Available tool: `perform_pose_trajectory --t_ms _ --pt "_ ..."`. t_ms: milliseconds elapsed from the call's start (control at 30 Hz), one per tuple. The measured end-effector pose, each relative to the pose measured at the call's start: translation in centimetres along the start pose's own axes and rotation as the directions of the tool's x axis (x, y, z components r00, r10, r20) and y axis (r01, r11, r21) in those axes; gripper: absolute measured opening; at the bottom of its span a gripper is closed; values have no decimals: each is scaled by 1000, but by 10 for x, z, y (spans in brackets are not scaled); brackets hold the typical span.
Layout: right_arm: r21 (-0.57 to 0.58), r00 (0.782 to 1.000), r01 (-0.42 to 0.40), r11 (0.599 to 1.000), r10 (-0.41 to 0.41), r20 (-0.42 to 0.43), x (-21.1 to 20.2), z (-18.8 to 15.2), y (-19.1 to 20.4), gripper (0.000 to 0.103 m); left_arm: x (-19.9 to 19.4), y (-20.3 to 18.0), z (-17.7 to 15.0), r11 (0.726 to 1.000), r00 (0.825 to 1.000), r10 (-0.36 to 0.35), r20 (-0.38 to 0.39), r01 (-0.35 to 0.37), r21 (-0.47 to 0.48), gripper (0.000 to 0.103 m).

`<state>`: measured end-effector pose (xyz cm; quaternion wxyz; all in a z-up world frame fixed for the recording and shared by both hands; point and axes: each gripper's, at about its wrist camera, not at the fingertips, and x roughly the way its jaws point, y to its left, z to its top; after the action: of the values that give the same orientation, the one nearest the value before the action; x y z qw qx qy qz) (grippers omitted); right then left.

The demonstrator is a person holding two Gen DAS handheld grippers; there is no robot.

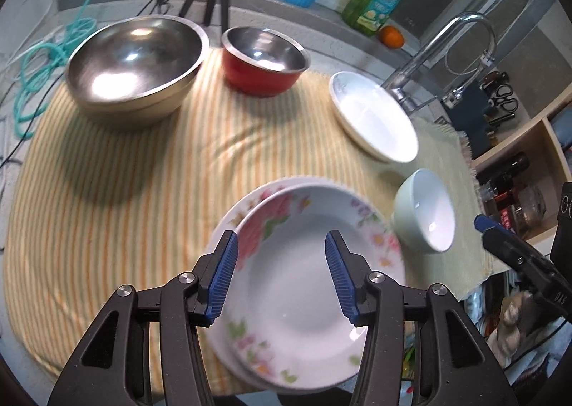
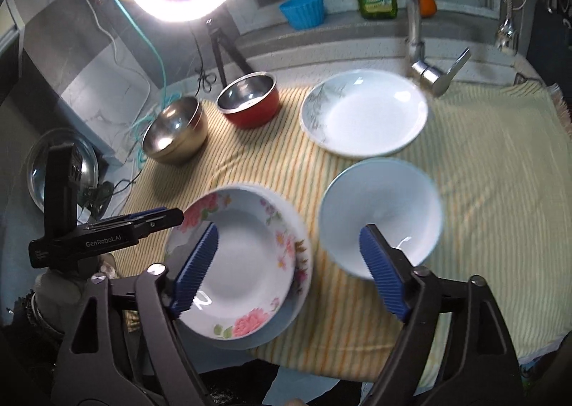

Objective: Organize plates and bowls
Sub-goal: 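Move the left gripper to the rim of the grey-leaf white plate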

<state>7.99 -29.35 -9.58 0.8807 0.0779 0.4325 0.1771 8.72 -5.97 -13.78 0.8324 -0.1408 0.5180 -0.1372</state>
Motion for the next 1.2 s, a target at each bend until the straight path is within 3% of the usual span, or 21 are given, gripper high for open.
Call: perform_pose_trajectory --t_ms 267,533,900,1067,1200 --pt "65 995 81 995 -84 48 -10 37 -70 93 12 -18 32 999 997 -48 52 47 28 50" --pt "132 996 62 989 -69 50 5 70 -134 93 32 -35 64 998 996 -58 73 56 36 49" --pt "143 1000 27 989 -28 3 60 101 -171 93 76 -54 96 999 998 -40 53 38 34 49" --pt "123 999 18 992 -15 -31 87 110 -175 80 97 -56 106 999 999 -27 32 26 22 47" --pt "129 998 1 992 6 -60 103 115 -180 60 110 -57 113 1000 1000 -19 20 19 18 44"
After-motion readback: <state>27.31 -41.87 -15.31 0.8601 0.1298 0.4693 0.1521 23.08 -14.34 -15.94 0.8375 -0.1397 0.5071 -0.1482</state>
